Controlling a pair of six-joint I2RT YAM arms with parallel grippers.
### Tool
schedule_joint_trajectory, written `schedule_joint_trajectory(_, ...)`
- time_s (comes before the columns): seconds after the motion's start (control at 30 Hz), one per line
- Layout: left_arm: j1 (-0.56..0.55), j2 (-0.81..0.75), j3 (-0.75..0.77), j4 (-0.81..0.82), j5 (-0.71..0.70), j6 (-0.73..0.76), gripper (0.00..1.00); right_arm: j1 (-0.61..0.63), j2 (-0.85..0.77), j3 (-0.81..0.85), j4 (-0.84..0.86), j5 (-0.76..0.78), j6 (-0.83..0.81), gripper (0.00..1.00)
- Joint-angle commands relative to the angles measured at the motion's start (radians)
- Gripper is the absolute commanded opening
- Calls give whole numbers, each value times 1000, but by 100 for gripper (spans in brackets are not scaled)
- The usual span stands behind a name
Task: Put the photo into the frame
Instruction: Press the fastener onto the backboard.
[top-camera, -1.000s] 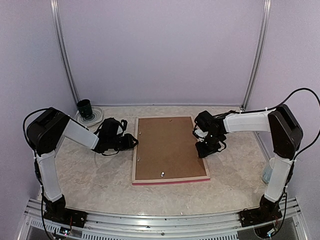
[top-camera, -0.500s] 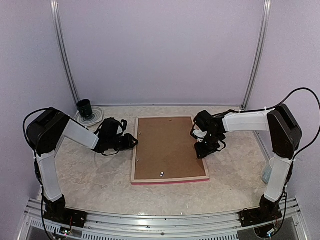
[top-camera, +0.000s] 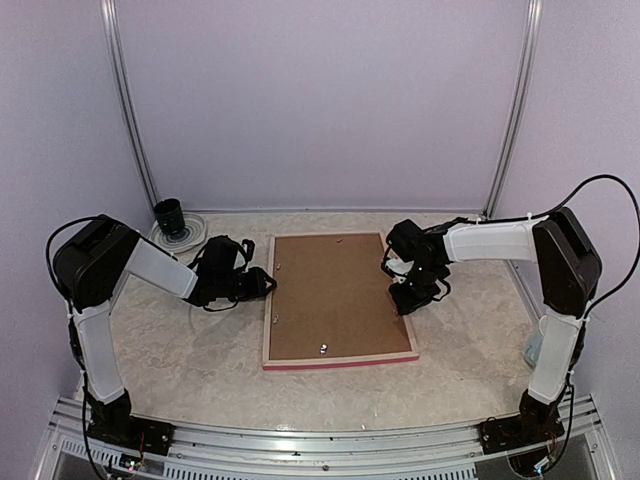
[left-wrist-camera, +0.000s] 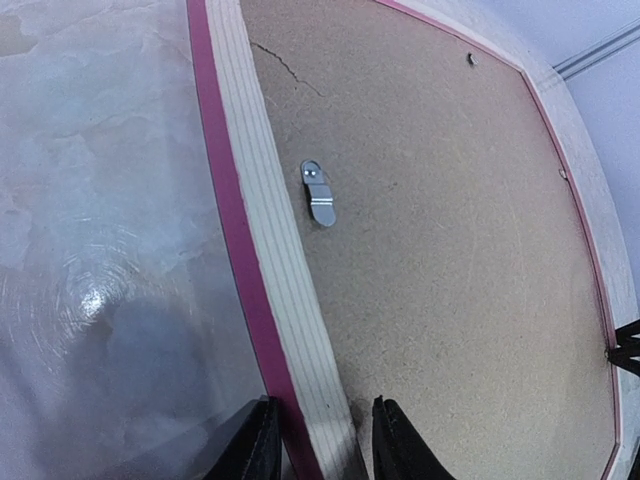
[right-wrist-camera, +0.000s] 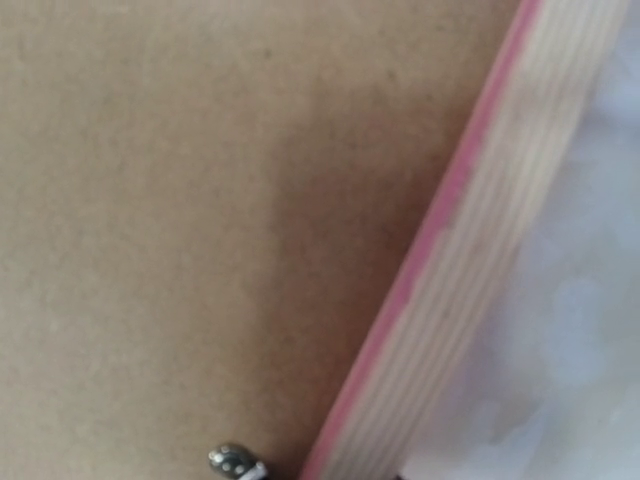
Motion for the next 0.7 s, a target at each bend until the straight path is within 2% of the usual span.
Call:
schedule_joint_trajectory(0.0, -6, 67, -31, -177, 14, 6, 32, 16, 26, 14, 14, -2, 10, 21)
schedule_joint_trajectory(0.07, -6, 67, -32, -176, 15, 6, 32, 16, 17, 15, 19, -28, 16, 23)
schedule_joint_trajectory(0.13, -6, 66, -33, -176, 15, 6, 32, 16, 7, 17, 16, -39, 20, 31)
schedule_joint_trajectory(0.3, -6, 45, -49, -158, 12, 3, 35, 14, -55, 26, 19, -27, 32, 56)
schedule_joint_trajectory(0.37, -4, 31, -61, -145, 7, 1, 36, 10, -90, 20, 38, -17, 43, 70)
schedule_joint_trajectory(0.53, -4, -30, -95, -122, -12, 3, 41, -6, -164, -38, 120, -12, 72, 93)
schedule_joint_trajectory(0.6, -4, -54, -109, -106, -15, 4, 43, -14, -183, -66, 153, -11, 88, 99)
schedule_joint_trajectory(0.67, -8, -84, -122, -96, -15, 7, 44, -21, -197, -97, 190, -30, 103, 99)
